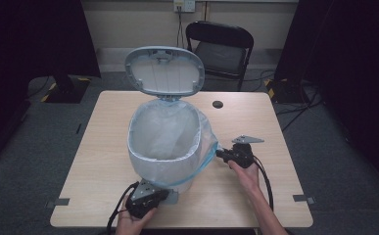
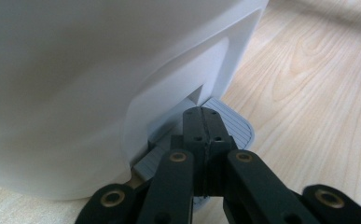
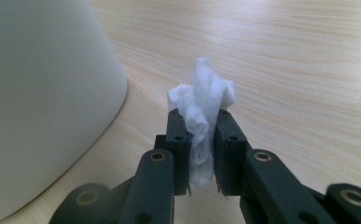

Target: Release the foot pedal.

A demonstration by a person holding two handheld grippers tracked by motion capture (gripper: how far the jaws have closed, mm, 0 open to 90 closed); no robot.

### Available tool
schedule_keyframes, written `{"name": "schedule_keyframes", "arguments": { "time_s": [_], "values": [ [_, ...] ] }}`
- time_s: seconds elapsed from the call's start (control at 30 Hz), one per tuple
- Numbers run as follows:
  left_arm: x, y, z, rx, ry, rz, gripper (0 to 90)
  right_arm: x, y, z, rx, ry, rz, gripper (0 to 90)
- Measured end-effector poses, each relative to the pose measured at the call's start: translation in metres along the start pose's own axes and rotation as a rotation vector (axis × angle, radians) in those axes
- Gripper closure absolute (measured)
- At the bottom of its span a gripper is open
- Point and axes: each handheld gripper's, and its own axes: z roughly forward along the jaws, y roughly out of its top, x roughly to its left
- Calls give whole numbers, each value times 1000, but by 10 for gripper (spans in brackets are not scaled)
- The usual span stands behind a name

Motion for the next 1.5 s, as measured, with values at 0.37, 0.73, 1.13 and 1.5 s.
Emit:
{"name": "schedule_keyframes", "arguments": {
  "time_s": [0.37,0.73,1.13,1.5],
  "values": [
    [0,0,0,0,-2,1,900,7,15,-25,-56,-4,-14,794],
    [0,0,0,0,-3,2,900,10,30,-52,-129,-7,-13,797],
    [0,0,0,0,-2,2,900,21,53,-81,-217,12,-15,797],
    [0,0,0,0,-2,2,900,27,83,-98,-275,13,-34,797]
  ]
}}
